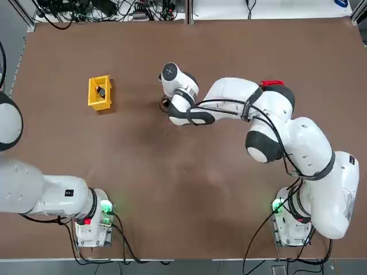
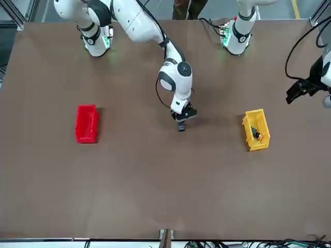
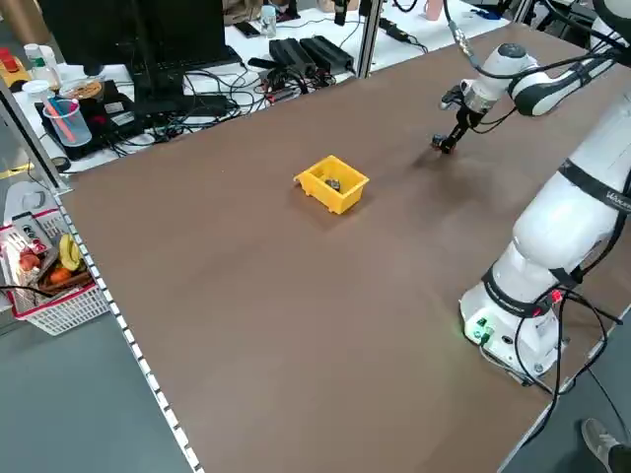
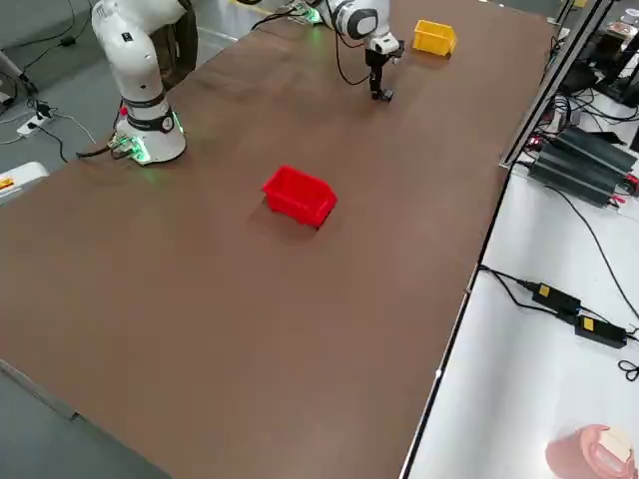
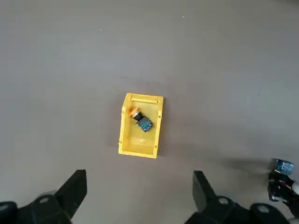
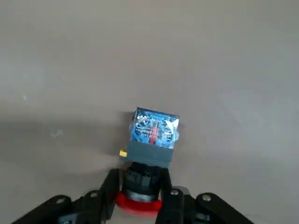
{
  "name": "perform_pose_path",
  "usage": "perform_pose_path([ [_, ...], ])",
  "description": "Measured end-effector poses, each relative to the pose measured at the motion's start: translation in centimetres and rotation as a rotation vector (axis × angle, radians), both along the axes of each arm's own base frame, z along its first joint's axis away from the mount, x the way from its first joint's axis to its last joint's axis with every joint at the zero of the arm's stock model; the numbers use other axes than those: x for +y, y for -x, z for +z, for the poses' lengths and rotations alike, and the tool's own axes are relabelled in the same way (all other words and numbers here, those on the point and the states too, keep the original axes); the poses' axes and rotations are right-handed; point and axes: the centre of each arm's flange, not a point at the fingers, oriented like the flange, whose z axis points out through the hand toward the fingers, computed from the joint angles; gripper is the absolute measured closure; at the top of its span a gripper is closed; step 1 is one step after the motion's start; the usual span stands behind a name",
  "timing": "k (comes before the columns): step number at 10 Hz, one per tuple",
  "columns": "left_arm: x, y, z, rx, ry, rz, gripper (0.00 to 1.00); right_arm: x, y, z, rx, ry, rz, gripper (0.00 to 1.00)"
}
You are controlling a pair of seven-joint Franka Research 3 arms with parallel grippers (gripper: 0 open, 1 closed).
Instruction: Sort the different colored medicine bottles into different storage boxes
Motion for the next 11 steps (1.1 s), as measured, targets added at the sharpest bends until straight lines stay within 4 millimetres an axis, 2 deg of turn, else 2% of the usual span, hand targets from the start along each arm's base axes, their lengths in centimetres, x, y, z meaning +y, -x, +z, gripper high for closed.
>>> perform_pose_path([
  [1, 0.1, -0.2, -0.2, 0.012, 0.0, -0.008, 0.0, -1.0, -1.3, 0.5, -0.01, 0.007, -0.029, 0.6],
  [2, 0.3, -0.2, -0.4, 0.033, 0.0, -0.008, 0.0, -3.1, -3.9, 1.5, -0.016, 0.018, -0.069, 0.6],
  [3, 0.7, 0.1, -0.2, 0.055, 0.0, -0.006, 0.0, -6.6, -7.1, 3.2, -0.005, 0.054, -0.086, 0.6],
  [4, 1.5, 0.5, 0.4, 0.075, 0.0, -0.013, 0.0, -11.6, -10.8, 5.7, 0.02, 0.1, -0.078, 0.6],
  [5, 2.6, 0.9, 1.4, 0.093, 0.001, -0.053, 0.0, -17.7, -14.3, 9.1, 0.043, 0.129, -0.055, 0.6],
  [6, 3.5, 1.4, 2.4, 0.101, 0.003, -0.11, 0.0, -24.3, -16.8, 12.8, 0.075, 0.154, -0.022, 0.6],
  [7, 3.7, 1.6, 3.0, 0.097, 0.003, -0.149, 0.0, -30.1, -18.0, 16.3, 0.11, 0.172, 0.014, 0.6],
  [8, 3.5, 1.6, 3.3, 0.093, 0.008, -0.166, 0.0, -34.4, -18.3, 19.0, 0.137, 0.182, 0.052, 0.6],
  [9, 3.0, 1.4, 3.3, 0.076, 0.041, -0.175, 0.0, -37.9, -18.2, 20.6, 0.159, 0.19, 0.104, 0.6],
  [10, 2.7, 0.8, 3.3, 0.041, 0.072, -0.177, 0.0, -40.9, -18.0, 20.9, 0.181, 0.195, 0.146, 0.6],
  [11, 2.8, 0.2, 3.1, 0.017, 0.078, -0.176, 0.0, -43.4, -17.7, 20.2, 0.208, 0.2, 0.171, 0.6],
])
